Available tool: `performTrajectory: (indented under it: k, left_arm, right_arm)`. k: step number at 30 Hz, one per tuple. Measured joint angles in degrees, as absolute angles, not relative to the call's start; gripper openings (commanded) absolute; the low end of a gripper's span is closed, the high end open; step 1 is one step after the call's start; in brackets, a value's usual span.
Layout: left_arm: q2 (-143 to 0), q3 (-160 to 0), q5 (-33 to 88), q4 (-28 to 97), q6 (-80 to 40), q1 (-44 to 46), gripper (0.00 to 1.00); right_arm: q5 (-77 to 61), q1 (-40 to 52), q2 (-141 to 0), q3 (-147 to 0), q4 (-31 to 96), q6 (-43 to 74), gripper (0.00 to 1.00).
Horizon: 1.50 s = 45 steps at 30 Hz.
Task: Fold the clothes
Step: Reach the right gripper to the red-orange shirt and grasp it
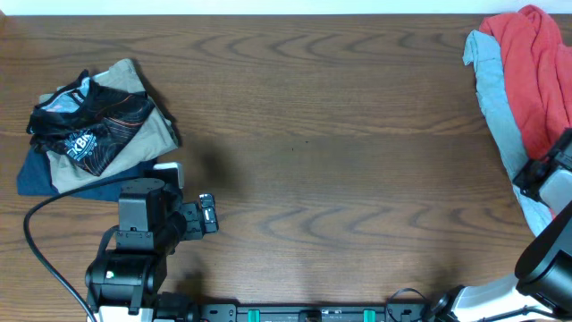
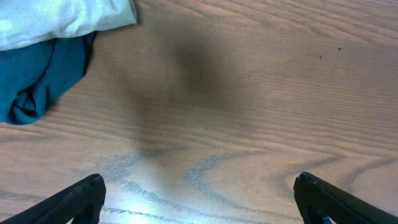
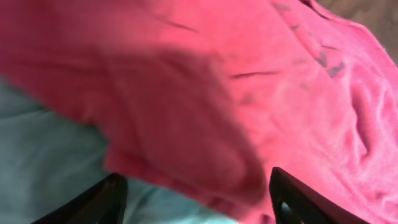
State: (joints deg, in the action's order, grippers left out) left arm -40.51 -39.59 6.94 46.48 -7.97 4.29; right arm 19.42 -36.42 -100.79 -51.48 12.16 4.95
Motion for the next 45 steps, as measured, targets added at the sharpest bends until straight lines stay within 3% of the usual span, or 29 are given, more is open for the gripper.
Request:
performTrajectory:
  k: [5,9,12,25,35,41,45]
  left_arm:
    - [-40.5,-39.6,6.9,46.5,-7.9,4.3,0.97]
    - [-40.5,-39.6,6.9,46.5,-7.9,4.3,0.98]
    - [-40.5,-39.6,6.9,46.5,-7.9,4.3,0.98]
    - [-40.5,-39.6,6.9,46.5,-7.9,4.3,0.98]
    - [-40.5,-39.6,6.9,46.5,-8.0,4.3,0.98]
    - [-40.5,-39.6,6.9,46.5,-7.9,4.3,0.98]
    - [-40.5,-39.6,6.9,46.5,-7.9,4.3,0.98]
  right_arm:
    - [18.8,-38.3,-100.8,-51.5,11.5,5.0,0.48]
    - [18.2,-38.8,-100.9,-51.5,11.5,4.9,0.17]
    - [17.7,-38.8,-101.1,-51.5,11.2,5.3,0.01]
    - [9.0,-38.8,-100.2,-58.0,15.7,5.3,0.01]
    - [-3.8,-38.7,-88.9,-66.2,15.6,7.6,0.01]
    - [-25.3,-36.1,-88.1,-68.1,13.1,8.3,0.02]
    - [-41.7,-30.5,-87.3,-69.8,14.5,8.7,0.08]
